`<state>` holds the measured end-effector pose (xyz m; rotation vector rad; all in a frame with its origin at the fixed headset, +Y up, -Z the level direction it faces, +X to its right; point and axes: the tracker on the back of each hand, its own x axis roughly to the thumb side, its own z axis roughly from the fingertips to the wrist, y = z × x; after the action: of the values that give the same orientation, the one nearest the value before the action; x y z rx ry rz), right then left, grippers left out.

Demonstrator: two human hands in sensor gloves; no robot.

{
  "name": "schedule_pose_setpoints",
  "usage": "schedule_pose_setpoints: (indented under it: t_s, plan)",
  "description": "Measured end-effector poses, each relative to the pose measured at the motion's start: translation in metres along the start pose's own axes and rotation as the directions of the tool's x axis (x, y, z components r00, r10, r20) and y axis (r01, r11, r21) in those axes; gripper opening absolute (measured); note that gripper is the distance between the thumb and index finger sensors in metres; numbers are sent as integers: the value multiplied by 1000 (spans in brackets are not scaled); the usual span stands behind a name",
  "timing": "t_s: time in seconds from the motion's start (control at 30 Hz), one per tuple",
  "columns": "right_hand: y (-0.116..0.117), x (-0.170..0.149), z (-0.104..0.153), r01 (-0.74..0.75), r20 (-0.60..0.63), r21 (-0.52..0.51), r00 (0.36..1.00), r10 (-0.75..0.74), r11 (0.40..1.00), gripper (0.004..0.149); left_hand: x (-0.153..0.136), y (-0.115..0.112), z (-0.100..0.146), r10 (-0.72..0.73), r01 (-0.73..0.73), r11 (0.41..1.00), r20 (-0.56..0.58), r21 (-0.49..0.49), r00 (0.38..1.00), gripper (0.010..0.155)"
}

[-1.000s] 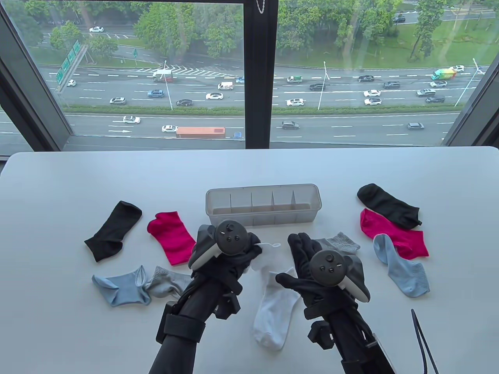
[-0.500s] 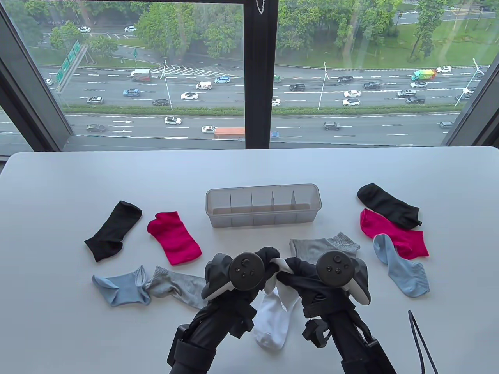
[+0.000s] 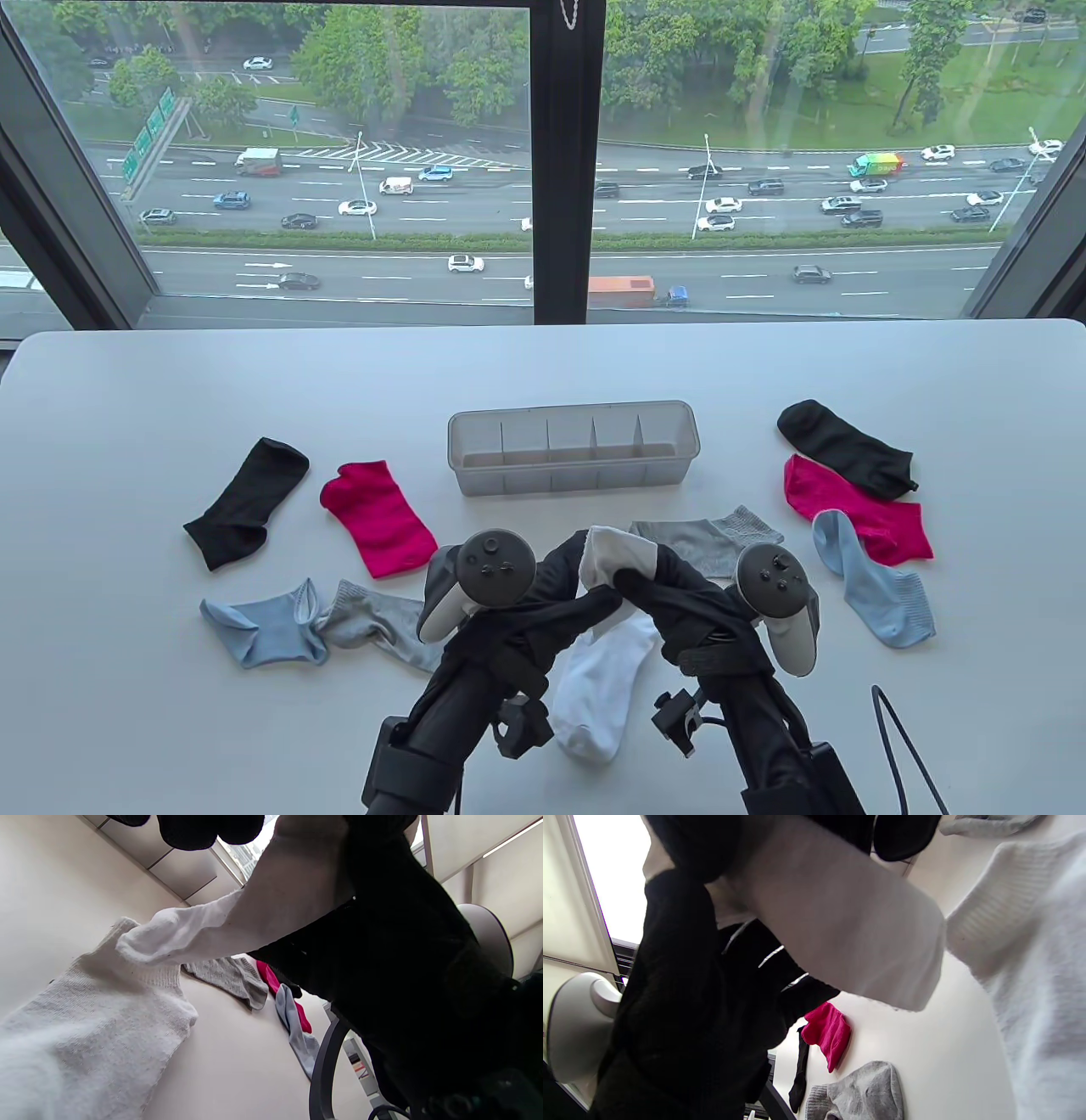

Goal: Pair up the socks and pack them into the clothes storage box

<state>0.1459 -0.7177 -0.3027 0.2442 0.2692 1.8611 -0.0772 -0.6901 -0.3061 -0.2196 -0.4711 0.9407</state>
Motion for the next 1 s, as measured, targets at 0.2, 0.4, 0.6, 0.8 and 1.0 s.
schedule_pose_setpoints:
  t_s: [0.2, 0.4, 0.6, 0.8, 1.0]
  plan:
    - [-12, 13, 7, -382, 29, -102, 922, 386, 919, 80, 5, 7, 3, -140, 140, 989, -17, 52, 990, 45]
    - [-15, 27, 10, -278, 134, -48, 950, 282, 959, 50, 12, -8, -5, -85, 94, 989, 86, -117, 993, 45]
    - [-16, 27, 10, -289, -55, -76, 957, 286, 954, 43, 11, -13, -9, -136, 131, 984, -32, -118, 990, 44]
    - [10, -18, -3, -414, -432, 100, 801, 414, 905, 69, -25, -41, -20, -253, 180, 939, -234, -292, 939, 42]
    - [36, -39, -13, -608, -477, 268, 591, 651, 747, 74, -45, -66, -26, -434, 291, 857, -290, -426, 853, 42]
